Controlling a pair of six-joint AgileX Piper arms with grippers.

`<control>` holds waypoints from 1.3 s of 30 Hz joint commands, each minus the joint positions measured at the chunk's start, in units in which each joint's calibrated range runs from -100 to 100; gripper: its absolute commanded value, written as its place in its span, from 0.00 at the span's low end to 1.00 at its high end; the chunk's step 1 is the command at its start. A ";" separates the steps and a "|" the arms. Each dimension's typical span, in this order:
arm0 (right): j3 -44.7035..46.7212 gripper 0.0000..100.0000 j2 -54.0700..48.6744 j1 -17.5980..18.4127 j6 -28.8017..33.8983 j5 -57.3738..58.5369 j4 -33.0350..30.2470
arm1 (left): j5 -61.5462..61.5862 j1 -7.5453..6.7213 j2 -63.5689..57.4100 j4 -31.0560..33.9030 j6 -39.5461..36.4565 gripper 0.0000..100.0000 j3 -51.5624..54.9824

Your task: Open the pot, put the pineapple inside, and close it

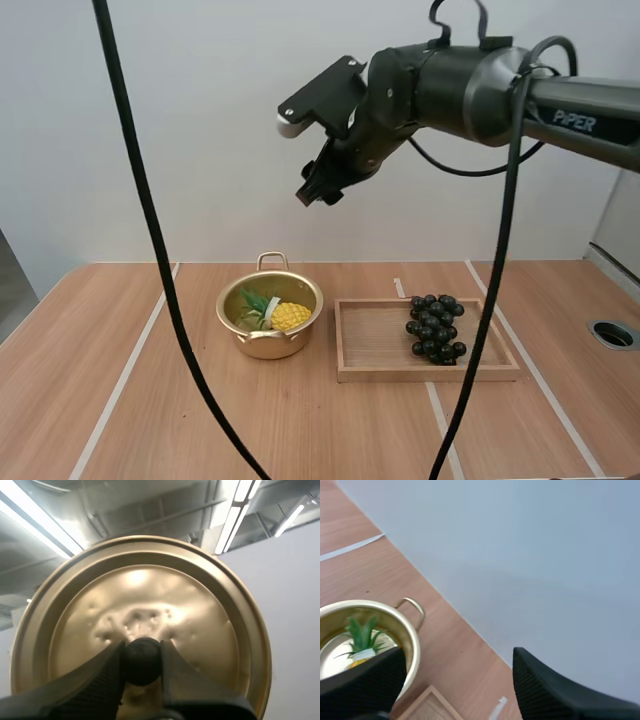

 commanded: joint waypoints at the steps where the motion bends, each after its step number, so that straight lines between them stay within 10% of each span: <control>1: 0.20 0.93 -5.91 -3.82 1.13 2.17 0.02 | 6.43 0.07 2.47 1.42 0.14 0.00 -0.15; 6: 0.20 0.00 -11.72 -6.98 4.96 4.29 0.64 | 12.84 0.07 7.21 1.31 -0.06 0.00 -0.15; 20: 0.20 0.00 -25.71 -10.92 20.12 2.25 -0.24 | 16.20 0.07 18.12 1.75 -1.18 0.00 -0.15; 39: 0.20 0.00 -29.50 -10.92 21.21 2.11 -3.30 | 47.37 0.07 34.72 5.54 -5.67 0.00 10.03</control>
